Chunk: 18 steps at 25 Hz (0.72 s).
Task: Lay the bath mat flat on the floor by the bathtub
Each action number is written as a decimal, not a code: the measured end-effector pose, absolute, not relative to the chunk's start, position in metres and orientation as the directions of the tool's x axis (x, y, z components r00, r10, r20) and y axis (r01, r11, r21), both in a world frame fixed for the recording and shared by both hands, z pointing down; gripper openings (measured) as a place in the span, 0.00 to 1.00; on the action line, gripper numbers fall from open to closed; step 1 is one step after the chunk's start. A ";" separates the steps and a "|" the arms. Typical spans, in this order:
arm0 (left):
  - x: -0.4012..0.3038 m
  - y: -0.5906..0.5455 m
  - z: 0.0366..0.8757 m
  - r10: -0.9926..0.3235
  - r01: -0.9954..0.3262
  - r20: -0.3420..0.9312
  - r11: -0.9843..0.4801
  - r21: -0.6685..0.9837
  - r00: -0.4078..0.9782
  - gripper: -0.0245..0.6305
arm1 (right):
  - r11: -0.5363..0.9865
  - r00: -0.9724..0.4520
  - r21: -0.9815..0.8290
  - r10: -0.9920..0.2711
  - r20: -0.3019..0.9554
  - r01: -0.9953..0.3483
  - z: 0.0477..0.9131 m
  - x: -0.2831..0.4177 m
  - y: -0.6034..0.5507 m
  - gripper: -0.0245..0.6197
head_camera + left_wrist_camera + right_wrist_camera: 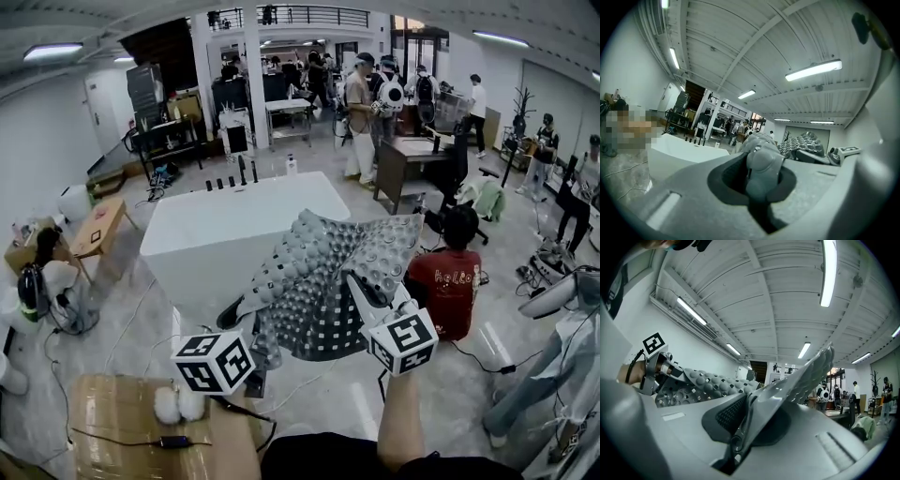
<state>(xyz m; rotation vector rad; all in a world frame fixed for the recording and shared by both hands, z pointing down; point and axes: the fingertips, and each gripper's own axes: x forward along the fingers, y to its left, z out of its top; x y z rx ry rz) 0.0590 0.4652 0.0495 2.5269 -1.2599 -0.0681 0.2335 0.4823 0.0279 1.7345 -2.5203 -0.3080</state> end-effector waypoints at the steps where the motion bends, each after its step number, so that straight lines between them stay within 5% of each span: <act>1: 0.057 0.467 0.050 -0.788 -0.771 0.095 -0.560 0.303 0.609 0.07 | 0.346 -0.363 0.204 -0.930 -0.054 -0.916 0.028 0.233 0.483 0.08; 18: -0.011 0.469 0.066 -0.869 -0.839 0.099 -0.430 0.335 0.485 0.07 | 0.496 -0.495 0.203 -0.867 0.057 -0.845 0.058 0.172 0.467 0.08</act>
